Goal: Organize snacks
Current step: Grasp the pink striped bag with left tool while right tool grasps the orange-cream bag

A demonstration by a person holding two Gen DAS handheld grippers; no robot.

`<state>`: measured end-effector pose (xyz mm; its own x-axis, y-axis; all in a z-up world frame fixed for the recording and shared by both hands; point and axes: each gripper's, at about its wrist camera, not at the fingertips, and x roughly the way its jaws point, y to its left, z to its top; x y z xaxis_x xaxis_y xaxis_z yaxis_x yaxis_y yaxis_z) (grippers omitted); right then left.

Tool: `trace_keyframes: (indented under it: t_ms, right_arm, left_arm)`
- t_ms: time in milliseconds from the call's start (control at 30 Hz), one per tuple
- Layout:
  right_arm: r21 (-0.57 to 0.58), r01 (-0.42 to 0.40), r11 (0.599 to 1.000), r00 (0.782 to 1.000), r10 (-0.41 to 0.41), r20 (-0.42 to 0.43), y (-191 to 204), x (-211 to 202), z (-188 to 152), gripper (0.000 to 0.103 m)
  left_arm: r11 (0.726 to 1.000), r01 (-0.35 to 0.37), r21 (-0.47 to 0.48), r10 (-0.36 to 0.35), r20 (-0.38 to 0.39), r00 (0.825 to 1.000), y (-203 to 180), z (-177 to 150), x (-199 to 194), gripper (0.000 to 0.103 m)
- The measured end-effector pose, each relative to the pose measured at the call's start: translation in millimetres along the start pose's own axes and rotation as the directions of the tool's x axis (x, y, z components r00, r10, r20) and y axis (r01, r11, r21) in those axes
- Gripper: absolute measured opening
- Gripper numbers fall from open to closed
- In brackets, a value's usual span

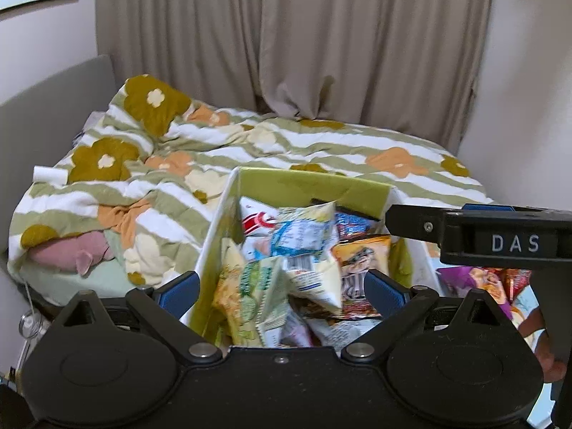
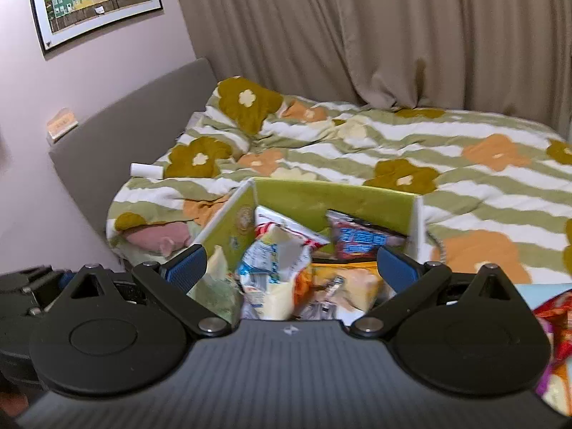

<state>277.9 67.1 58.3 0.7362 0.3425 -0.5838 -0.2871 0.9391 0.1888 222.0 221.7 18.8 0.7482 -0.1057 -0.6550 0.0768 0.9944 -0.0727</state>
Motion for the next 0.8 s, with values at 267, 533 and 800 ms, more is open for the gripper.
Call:
trace_keyframes:
  t_ms: [267,533,800]
  right_arm:
    - [0.072,0.065,0.995,0.997,-0.068,0.039,-21.5,-41.8,-14.6,0.103]
    - [0.147,0.182,0.972,0.98,-0.191,0.05,-79.8,-93.2,-40.5,0.103]
    - [0.141,0.257,0.956,0.966,-0.26,-0.002,-160.9,-125.0,-76.3,0.103]
  left_arm:
    - [0.994,0.088,0.065,-0.09,0.023,0.996,-26.7,-6.1,-9.3,0.1]
    - [0.982,0.153,0.108,-0.154,0.006,0.988,-78.7,-16.0,-9.4,0.1]
    - [0.99,0.138,0.039,-0.137,-0.03,0.99,-147.7,-42.2,-1.8,0.1]
